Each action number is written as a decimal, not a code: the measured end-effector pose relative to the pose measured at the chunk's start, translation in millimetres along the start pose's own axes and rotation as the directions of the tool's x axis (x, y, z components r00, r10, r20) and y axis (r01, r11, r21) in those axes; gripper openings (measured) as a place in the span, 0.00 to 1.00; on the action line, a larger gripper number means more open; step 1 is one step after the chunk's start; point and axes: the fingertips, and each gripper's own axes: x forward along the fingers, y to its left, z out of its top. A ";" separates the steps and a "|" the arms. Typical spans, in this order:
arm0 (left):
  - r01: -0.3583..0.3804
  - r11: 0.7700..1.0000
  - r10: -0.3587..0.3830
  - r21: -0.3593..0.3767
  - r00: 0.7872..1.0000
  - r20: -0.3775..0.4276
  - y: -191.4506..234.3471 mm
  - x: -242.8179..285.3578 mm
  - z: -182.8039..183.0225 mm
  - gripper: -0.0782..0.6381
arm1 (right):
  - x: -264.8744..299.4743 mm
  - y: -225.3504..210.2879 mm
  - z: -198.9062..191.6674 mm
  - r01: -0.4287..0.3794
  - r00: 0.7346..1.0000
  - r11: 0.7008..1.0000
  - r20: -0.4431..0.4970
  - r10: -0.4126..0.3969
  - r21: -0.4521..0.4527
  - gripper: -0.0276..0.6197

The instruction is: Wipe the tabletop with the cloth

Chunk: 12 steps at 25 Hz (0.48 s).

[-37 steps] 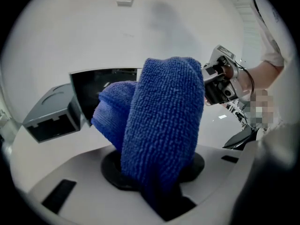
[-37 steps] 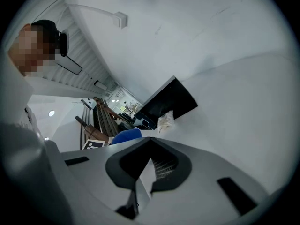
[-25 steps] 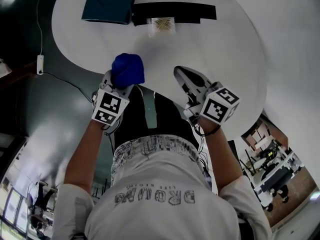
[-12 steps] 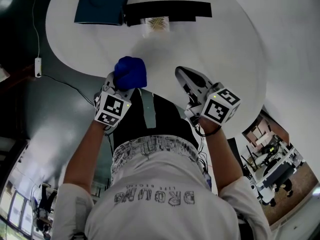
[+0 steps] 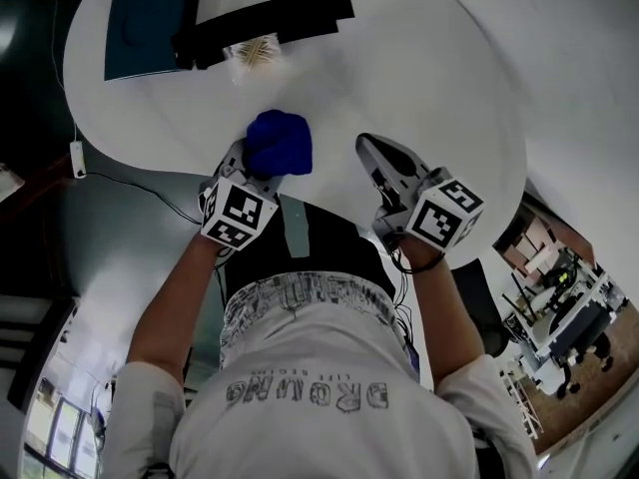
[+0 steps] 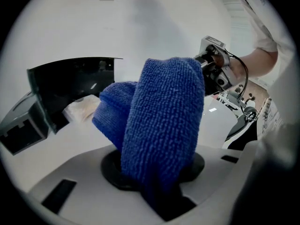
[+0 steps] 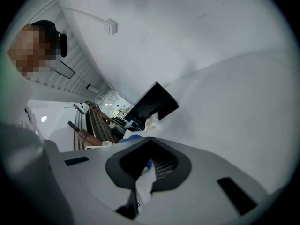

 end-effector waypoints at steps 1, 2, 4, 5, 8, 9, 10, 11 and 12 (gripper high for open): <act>0.014 1.000 -0.014 0.014 1.000 -0.005 -4.2 6.5 5.1 0.32 | -6.3 -5.0 1.6 0.007 1.000 1.000 0.014 -0.007 0.009 0.05; 0.028 0.999 -0.027 0.027 1.000 -0.009 -8.5 12.8 10.4 0.32 | -12.6 -9.8 3.2 0.013 1.000 1.000 0.026 -0.013 0.019 0.05; 0.045 0.998 -0.045 0.045 0.999 -0.010 -17.6 25.9 21.8 0.32 | -26.4 -19.6 7.7 0.022 0.999 0.999 0.047 -0.023 0.032 0.05; 0.051 0.997 -0.050 0.052 0.999 -0.009 -22.4 32.8 27.8 0.32 | -33.5 -25.0 10.3 0.025 0.998 0.999 0.055 -0.027 0.036 0.05; 0.078 0.994 -0.077 0.082 0.997 -0.013 -35.7 52.9 42.3 0.32 | -53.5 -42.3 14.7 0.041 0.995 0.998 0.089 -0.046 0.057 0.05; 0.091 0.991 -0.090 0.095 0.996 -0.018 -39.9 59.4 46.0 0.32 | -59.9 -48.3 15.1 0.049 0.993 0.996 0.103 -0.056 0.068 0.05; 0.104 0.989 -0.102 0.107 0.994 -0.023 -44.4 65.8 50.0 0.32 | -66.6 -54.3 15.9 0.056 0.991 0.995 0.117 -0.065 0.078 0.05; 0.116 0.986 -0.113 0.119 0.993 -0.028 -49.0 72.1 54.4 0.32 | -73.7 -60.0 17.3 0.064 0.989 0.994 0.131 -0.075 0.087 0.05; 0.126 0.983 -0.123 0.131 0.992 -0.031 -53.8 78.2 59.3 0.32 | -81.0 -65.2 19.0 0.070 0.986 0.993 0.144 -0.083 0.096 0.05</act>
